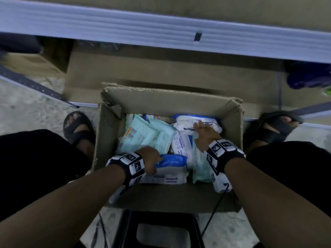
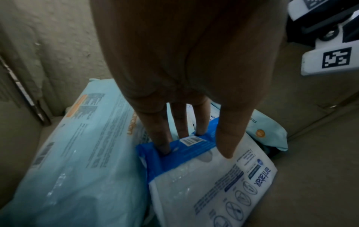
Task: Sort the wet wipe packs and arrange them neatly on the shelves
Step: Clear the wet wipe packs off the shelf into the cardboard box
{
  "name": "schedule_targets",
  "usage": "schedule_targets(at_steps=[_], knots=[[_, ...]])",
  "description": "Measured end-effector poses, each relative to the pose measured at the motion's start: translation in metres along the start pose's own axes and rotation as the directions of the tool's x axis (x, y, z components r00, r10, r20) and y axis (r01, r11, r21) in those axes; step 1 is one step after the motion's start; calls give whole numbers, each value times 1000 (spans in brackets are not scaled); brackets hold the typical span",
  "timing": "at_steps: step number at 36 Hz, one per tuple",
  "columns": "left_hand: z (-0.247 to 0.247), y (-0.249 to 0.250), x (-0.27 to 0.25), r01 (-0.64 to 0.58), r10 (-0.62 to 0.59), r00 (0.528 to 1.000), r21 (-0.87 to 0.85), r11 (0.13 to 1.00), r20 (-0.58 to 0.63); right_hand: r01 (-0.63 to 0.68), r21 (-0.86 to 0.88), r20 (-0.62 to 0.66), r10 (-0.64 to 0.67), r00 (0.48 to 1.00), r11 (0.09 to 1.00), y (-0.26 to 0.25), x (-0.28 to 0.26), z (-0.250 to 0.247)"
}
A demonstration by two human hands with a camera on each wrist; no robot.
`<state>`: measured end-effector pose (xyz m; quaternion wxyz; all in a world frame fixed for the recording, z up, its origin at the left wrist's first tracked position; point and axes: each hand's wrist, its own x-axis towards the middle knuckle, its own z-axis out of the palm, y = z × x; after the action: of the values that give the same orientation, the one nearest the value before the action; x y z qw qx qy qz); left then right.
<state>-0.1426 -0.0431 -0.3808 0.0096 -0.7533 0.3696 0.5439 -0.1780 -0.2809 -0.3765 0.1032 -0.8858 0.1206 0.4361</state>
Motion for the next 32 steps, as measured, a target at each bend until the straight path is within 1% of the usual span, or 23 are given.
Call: schedule_targets(at_steps=[3,5,7,9,11,12,15,18,22,26,32], knots=[[1,0,-2,25,-28,999,-70,997,-38,10,31,-13,-9,1000,999,-1,-9,-4],[2,2,-6,57,-67,995,-139,989,-72,17,63,-53,-14,999,998,-1,-17,-3],[2,5,-12,83,-104,987,-172,982,-119,29,119,-91,-18,996,993,-2,-30,-3],[0,9,-21,91,-121,979,-180,979,-165,66,185,-164,-35,986,981,-4,-44,-1],[-4,13,-32,73,-109,972,-176,982,-207,102,223,-258,-42,965,970,-6,-58,-1],[-7,15,-38,67,-106,970,-177,982,-220,100,227,-271,-36,962,969,-7,-64,-3],[-20,21,-59,59,-103,956,-164,985,-273,56,207,-253,-2,968,977,-11,-81,-13],[-35,28,-81,58,-102,937,-139,989,-334,61,190,-306,0,952,980,-17,-99,-27],[-56,42,-112,62,-95,891,-88,994,-445,110,181,-400,-29,916,977,-23,-124,-46],[-77,54,-143,56,-77,836,-55,997,-543,146,194,-462,-41,886,970,-26,-152,-69],[-114,72,-188,36,-23,749,6,999,-662,239,189,-606,-79,791,952,-27,-196,-114]])
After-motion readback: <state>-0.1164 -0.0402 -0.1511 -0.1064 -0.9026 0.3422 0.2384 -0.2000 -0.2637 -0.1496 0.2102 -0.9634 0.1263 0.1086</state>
